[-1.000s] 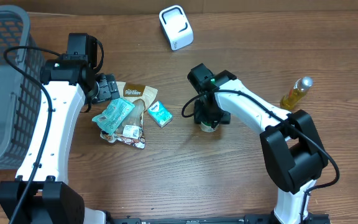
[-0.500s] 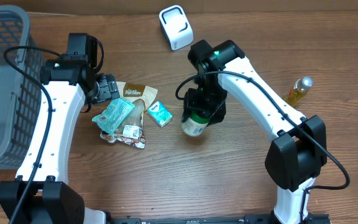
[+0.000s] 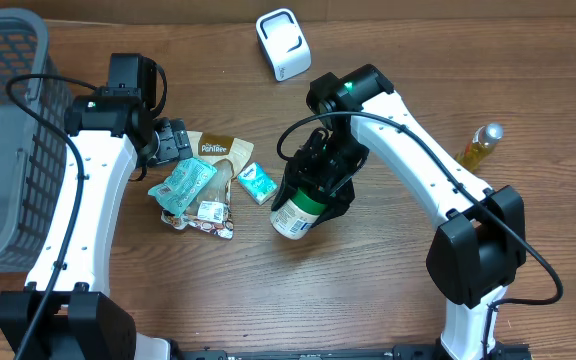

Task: Scan the item barcode
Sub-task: 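Lift the green-lidded jar with the right gripper and tilt it, then carry the jar to the white scanner and hold it in front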

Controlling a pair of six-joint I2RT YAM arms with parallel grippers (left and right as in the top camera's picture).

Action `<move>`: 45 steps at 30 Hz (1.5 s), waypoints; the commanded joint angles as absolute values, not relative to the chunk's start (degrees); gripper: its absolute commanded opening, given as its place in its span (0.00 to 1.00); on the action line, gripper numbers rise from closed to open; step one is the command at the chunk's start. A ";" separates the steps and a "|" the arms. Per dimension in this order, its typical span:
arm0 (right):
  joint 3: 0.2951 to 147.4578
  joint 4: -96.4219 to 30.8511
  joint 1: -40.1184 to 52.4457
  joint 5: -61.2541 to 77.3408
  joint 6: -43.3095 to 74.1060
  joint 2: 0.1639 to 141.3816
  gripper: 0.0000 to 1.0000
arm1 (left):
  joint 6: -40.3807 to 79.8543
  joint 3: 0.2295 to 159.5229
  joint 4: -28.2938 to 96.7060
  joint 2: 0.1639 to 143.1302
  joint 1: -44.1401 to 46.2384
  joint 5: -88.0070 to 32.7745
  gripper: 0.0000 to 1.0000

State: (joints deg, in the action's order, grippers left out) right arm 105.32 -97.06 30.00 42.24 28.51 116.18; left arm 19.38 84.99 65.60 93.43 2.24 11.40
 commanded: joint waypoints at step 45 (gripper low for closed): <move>114.34 12.99 25.04 -9.41 13.02 141.84 0.07 | 19.97 85.49 65.63 93.65 2.44 11.55 1.00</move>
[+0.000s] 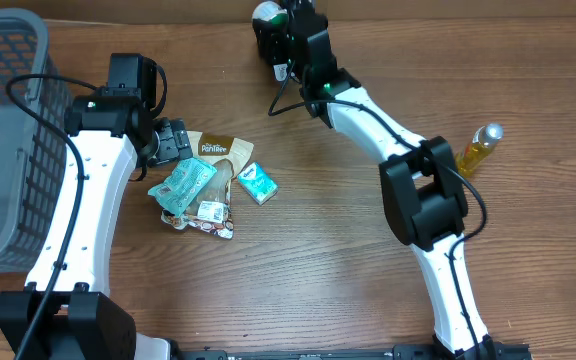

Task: Scan the item barcode
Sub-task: 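Carry the jar to the white scanner and hold it in front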

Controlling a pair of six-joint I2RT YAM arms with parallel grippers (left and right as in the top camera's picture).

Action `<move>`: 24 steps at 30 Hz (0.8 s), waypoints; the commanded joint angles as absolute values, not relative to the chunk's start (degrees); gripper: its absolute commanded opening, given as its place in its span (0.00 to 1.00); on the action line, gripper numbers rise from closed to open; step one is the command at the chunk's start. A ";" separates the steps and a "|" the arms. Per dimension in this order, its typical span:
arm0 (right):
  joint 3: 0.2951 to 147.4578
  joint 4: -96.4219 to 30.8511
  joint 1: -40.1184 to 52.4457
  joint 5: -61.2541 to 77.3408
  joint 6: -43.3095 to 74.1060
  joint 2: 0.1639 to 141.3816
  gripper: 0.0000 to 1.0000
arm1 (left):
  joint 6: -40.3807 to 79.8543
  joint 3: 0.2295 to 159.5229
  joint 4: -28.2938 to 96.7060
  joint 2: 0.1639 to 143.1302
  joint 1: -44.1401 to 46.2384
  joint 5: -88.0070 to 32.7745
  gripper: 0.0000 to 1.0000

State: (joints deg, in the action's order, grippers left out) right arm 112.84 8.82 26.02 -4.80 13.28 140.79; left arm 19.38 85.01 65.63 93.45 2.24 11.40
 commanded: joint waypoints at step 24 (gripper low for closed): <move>114.34 25.39 24.88 -9.74 12.99 148.44 0.13 | 19.94 85.49 65.63 93.65 2.44 11.55 1.00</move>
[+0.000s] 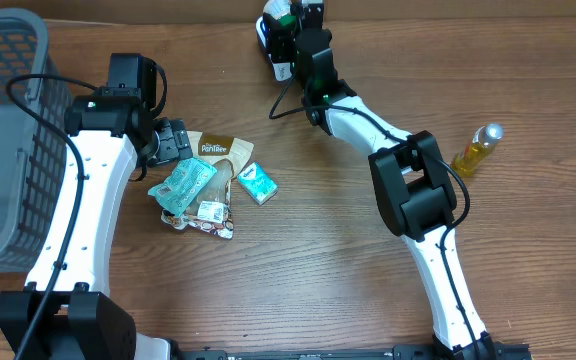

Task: Scan the item barcode
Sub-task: 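Carry the jar to the white scanner and hold it in front, then move the jar to the right and lower it onto the table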

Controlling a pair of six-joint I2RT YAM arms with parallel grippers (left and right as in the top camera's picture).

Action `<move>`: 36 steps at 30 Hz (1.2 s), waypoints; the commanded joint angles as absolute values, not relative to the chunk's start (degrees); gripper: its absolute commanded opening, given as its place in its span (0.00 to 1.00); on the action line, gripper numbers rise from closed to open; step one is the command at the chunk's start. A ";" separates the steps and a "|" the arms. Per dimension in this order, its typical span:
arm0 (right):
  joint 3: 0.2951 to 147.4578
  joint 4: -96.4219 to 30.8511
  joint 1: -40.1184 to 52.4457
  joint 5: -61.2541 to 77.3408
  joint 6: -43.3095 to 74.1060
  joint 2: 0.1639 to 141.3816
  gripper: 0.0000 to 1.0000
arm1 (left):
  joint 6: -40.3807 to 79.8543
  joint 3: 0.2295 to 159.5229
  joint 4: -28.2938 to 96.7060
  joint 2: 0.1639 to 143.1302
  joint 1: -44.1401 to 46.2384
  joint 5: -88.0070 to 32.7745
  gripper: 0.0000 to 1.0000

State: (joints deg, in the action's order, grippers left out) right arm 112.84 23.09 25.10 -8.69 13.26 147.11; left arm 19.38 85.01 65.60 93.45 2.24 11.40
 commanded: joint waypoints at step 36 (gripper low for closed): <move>103.31 -71.70 12.67 -6.37 16.51 115.20 0.36 | 19.94 85.49 65.63 93.65 2.44 11.55 1.00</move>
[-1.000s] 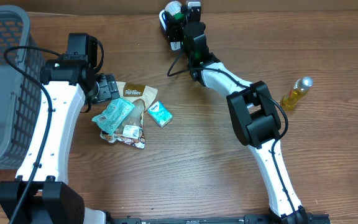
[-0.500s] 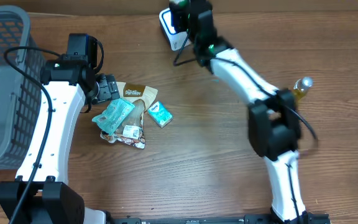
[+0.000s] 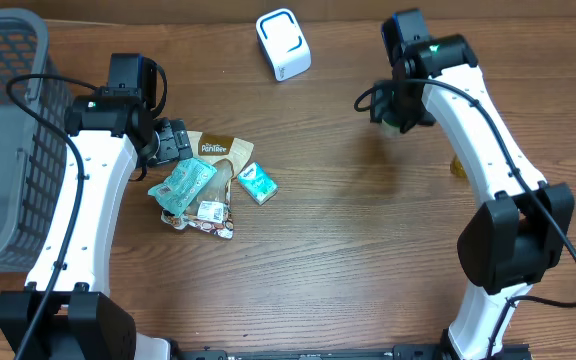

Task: Scan the item barcode
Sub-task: 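Move the jar to the right and lower it onto the table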

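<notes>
The white barcode scanner (image 3: 283, 44) stands at the back of the table. My right gripper (image 3: 393, 112) is to the right of it, well away, and hangs over the wood. A green-and-white container (image 3: 404, 124) peeks out under the wrist, mostly hidden, and the gripper seems shut on it. My left gripper (image 3: 174, 141) rests at the back edge of a heap of snack packets, by a brown pouch (image 3: 220, 150). Its jaws are too dark to read.
The heap also holds a teal packet (image 3: 186, 184) and a small teal box (image 3: 256, 183). A grey basket fills the left edge. A sliver of a yellow bottle (image 3: 457, 166) shows behind my right arm.
My right gripper was at the scanner at the back of the table. It is now about a hundred pixels further right, away from the scanner, with the container under it. The left arm is unchanged.
My right gripper first held the green-and-white container low over the middle of the table, beside the packet heap. Then, at the two following moments, it was up against the scanner. Now it hangs off to the right. The left arm and the heap never moved.
</notes>
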Controlling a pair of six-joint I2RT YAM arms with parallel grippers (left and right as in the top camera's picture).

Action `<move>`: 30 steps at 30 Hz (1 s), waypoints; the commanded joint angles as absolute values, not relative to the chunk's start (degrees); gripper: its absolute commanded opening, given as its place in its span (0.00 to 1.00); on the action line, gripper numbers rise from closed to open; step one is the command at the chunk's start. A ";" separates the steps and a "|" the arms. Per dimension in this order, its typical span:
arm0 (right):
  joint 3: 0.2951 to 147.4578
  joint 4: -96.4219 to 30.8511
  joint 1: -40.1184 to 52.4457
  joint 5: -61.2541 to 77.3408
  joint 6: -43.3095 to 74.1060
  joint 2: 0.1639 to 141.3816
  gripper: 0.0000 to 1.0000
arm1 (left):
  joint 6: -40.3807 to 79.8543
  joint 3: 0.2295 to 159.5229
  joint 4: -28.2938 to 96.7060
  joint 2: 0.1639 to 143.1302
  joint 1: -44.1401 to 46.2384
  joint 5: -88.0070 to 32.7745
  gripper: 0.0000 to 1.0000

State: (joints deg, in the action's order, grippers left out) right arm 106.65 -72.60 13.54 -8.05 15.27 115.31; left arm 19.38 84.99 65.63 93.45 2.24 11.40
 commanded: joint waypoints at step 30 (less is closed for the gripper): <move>88.07 -71.46 11.77 -5.45 16.51 115.20 0.66 | 19.94 85.49 65.63 93.65 2.44 11.55 1.00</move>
State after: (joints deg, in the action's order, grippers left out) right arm 88.36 -71.20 11.99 -5.74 16.29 115.90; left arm 19.38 84.99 65.60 93.45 2.24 11.40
